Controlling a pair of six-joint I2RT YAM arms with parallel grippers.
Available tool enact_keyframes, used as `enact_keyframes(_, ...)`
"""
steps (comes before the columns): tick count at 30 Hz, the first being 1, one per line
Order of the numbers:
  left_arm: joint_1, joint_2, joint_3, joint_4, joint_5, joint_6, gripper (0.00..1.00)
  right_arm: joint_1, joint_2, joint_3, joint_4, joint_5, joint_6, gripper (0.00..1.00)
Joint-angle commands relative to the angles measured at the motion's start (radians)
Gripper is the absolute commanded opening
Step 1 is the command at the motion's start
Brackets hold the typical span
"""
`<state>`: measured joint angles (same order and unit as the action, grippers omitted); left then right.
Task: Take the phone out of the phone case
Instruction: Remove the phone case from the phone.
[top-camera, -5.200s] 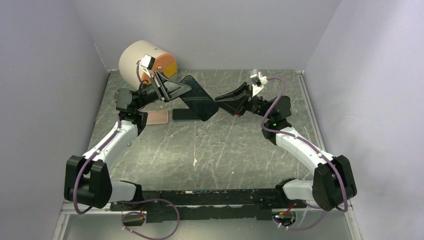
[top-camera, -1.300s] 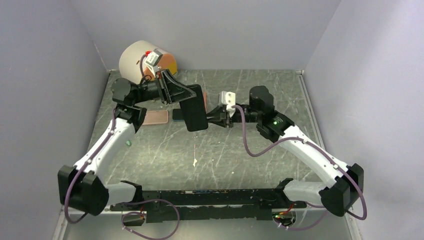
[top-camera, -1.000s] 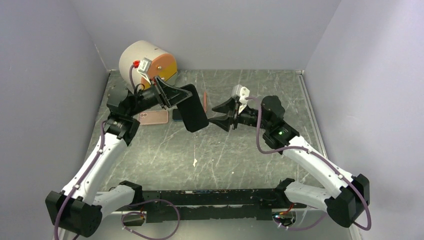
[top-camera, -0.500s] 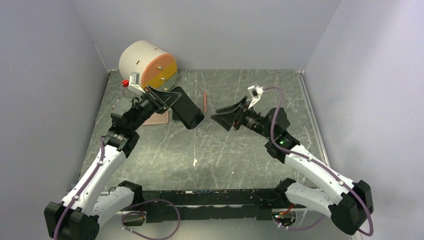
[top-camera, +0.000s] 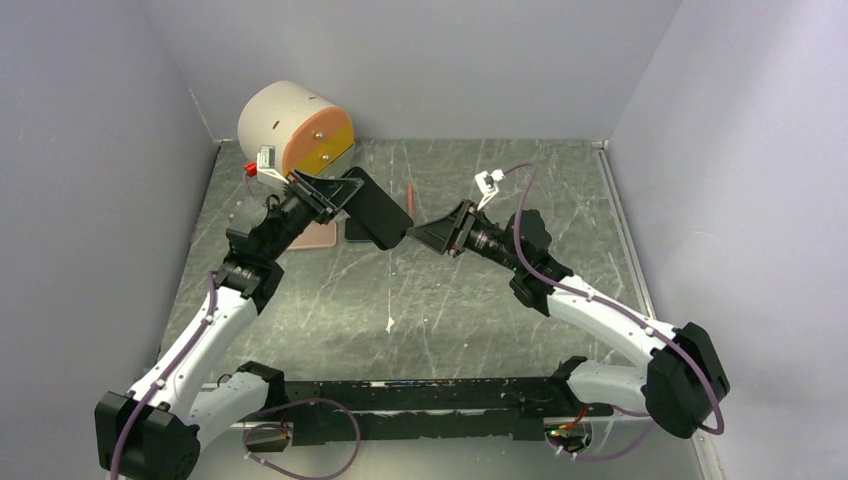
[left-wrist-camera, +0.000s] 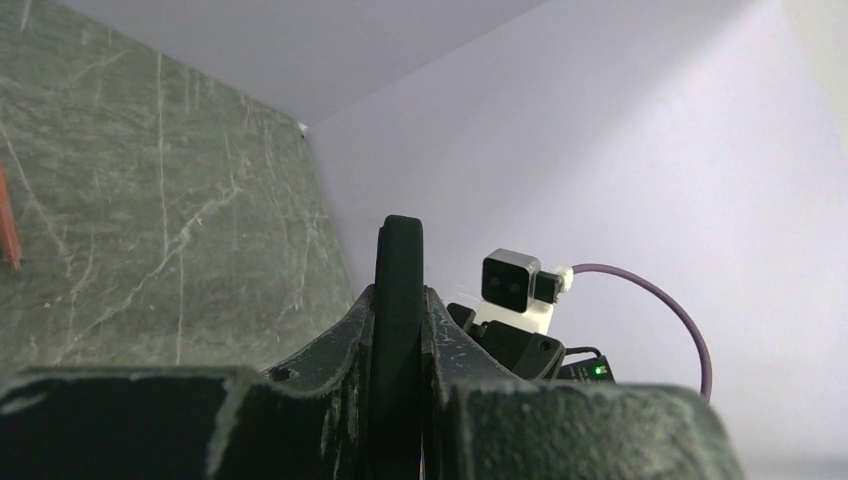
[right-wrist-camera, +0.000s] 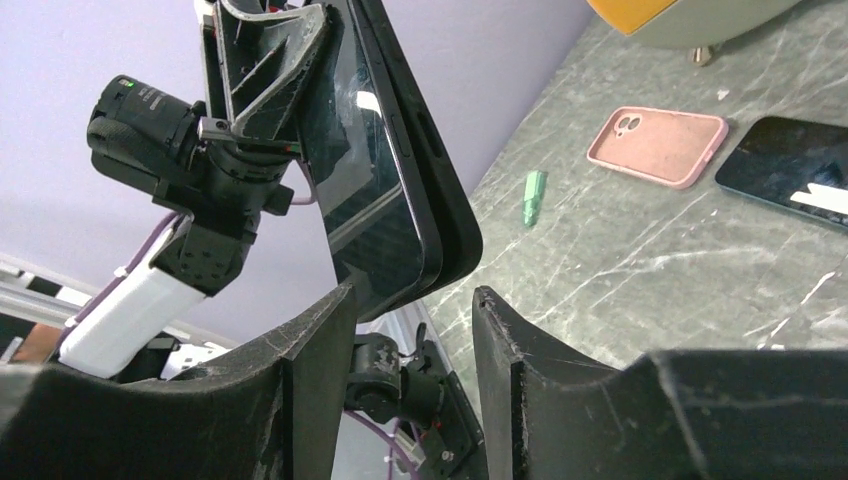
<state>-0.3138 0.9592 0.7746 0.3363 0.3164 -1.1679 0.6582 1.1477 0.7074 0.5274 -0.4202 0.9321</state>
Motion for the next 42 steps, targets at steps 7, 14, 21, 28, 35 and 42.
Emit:
enact_keyframes(7,0.001,0.007,0.007,0.153,0.022,-0.051,0.03,0.008,0.058,0.062,0.179,-0.052,0.074,0.42)
enact_keyframes(14,0.001,0.001,0.000,0.122,0.033,-0.016,0.03,0.008,0.075,0.082,0.249,-0.079,0.090,0.38)
enact_keyframes(21,0.002,0.012,-0.006,0.135,0.083,0.002,0.03,0.007,0.097,0.106,0.325,-0.108,0.124,0.37)
enact_keyframes(28,0.002,-0.021,0.002,0.098,0.090,0.061,0.03,0.005,0.075,0.137,0.268,-0.106,0.090,0.39)
enact_keyframes(35,0.002,-0.045,0.051,-0.015,0.088,0.151,0.03,0.004,0.056,0.150,0.207,-0.120,0.072,0.43)
enact_keyframes(42,0.001,-0.073,0.089,-0.125,0.059,0.245,0.03,0.003,0.046,0.159,0.178,-0.140,0.058,0.46)
